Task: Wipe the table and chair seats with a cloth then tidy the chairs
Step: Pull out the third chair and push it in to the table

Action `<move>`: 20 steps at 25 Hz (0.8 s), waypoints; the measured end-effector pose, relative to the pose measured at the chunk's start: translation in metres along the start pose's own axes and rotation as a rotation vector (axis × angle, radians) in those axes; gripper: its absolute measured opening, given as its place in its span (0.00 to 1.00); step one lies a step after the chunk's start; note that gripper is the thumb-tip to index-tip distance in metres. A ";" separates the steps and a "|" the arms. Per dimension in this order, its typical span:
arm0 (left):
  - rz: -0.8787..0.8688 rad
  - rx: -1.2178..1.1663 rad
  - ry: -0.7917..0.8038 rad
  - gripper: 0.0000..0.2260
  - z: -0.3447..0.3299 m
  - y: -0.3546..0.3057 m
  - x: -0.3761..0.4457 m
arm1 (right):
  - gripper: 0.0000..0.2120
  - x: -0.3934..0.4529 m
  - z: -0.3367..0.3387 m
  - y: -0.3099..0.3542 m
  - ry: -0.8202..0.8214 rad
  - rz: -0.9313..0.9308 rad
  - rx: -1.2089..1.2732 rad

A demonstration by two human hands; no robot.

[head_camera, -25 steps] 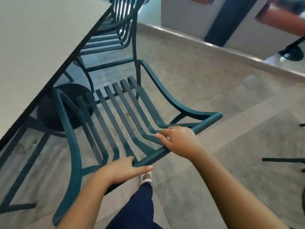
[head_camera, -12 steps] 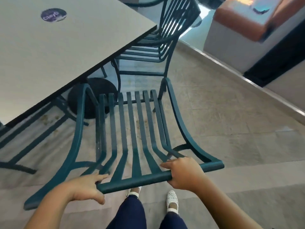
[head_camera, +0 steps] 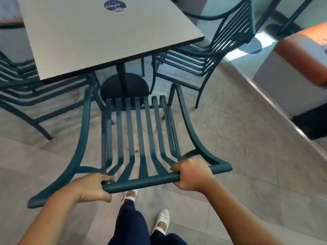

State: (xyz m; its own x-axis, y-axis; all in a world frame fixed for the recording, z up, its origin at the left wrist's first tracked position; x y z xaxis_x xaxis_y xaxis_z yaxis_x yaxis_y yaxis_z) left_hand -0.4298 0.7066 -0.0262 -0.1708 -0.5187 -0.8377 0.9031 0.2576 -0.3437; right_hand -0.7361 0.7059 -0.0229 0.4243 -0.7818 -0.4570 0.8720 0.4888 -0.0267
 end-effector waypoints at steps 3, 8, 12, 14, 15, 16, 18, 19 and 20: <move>-0.003 0.051 -0.148 0.31 -0.013 -0.015 -0.006 | 0.16 0.001 0.002 -0.012 -0.020 0.030 -0.039; 0.053 -0.056 -0.124 0.21 -0.017 -0.027 -0.001 | 0.15 0.007 0.003 -0.026 -0.032 0.022 -0.055; 0.027 -0.110 -0.089 0.21 -0.018 -0.031 0.009 | 0.17 0.010 -0.001 -0.037 -0.050 0.000 -0.085; 0.025 -0.143 -0.086 0.21 -0.019 -0.030 0.011 | 0.19 0.011 -0.001 -0.039 -0.083 -0.006 -0.091; 0.024 -0.151 -0.085 0.21 -0.020 -0.030 0.012 | 0.20 0.010 -0.001 -0.040 -0.089 -0.008 -0.087; 0.024 -0.154 -0.084 0.21 -0.020 -0.030 0.012 | 0.21 0.010 0.000 -0.041 -0.087 -0.007 -0.085; 0.034 -0.172 -0.079 0.20 -0.021 -0.032 0.014 | 0.20 0.009 0.002 -0.043 -0.074 0.003 -0.094; 0.044 -0.177 -0.084 0.19 -0.021 -0.032 0.014 | 0.19 0.010 0.002 -0.044 -0.070 0.006 -0.098; 0.055 -0.178 -0.091 0.18 -0.019 -0.034 0.015 | 0.17 0.011 0.004 -0.046 -0.069 0.004 -0.099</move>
State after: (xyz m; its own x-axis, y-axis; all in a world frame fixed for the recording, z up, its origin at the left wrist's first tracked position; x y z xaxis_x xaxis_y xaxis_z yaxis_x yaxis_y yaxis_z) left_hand -0.4703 0.7058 -0.0355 -0.0801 -0.5694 -0.8182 0.8246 0.4234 -0.3753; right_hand -0.7708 0.6732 -0.0236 0.4468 -0.8029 -0.3947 0.8433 0.5252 -0.1138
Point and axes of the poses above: each hand's wrist, its own x-axis towards the middle knuckle, its own z-axis out of the back of the hand, y = z × x, the point moved 1 cm from there along x, towards the middle knuckle, and after that the axes turned 13 degrees about -x, right-handed, at the moved point
